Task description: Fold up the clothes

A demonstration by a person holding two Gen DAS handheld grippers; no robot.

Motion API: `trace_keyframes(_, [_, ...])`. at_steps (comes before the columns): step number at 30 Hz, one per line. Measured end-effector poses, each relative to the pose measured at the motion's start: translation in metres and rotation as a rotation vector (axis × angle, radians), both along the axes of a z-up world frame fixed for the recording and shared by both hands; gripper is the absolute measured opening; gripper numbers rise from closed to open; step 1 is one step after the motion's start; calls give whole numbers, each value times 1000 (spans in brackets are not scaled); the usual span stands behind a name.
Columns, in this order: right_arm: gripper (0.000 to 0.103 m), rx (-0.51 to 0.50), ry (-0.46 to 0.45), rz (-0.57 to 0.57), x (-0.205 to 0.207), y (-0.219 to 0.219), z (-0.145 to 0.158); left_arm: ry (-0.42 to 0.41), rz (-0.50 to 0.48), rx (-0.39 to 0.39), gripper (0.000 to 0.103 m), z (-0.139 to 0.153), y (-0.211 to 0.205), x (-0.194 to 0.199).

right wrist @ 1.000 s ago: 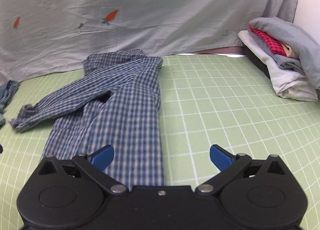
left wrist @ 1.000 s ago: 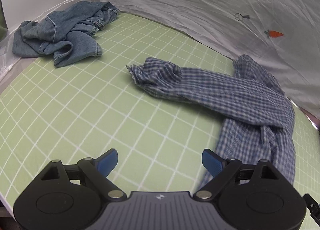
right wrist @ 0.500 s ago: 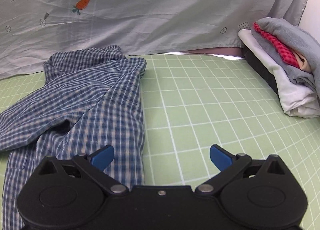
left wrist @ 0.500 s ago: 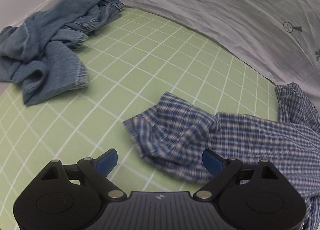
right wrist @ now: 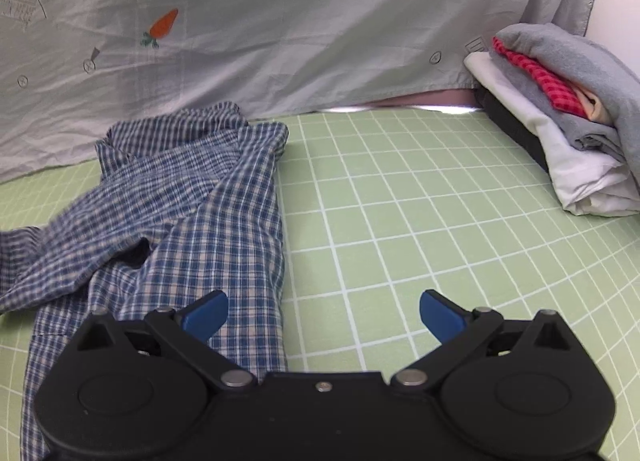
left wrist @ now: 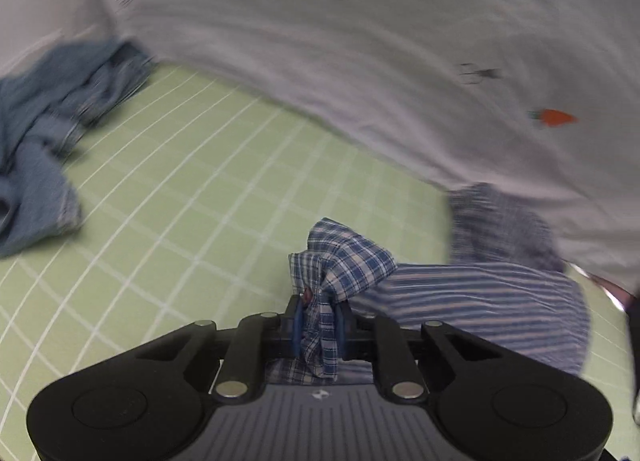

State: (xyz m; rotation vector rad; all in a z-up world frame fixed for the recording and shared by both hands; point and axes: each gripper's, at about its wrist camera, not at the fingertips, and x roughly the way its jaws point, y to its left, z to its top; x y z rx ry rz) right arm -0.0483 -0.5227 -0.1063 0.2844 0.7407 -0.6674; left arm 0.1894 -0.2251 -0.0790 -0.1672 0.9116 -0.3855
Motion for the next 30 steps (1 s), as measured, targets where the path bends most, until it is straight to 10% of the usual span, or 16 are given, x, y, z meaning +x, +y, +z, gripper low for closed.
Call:
trace_keyframes(11, [103,32,-71,-46,-73,17,17,54,-362,56,23,4,-57,-139])
trace_keyframes(16, [103,56,-83,-52,-93,24,17,88,-521,94,76,0,-81,-203])
trace_keyframes(30, [103,198,-113,130,-56,70,5,106,-179,83,83,16,20,-212])
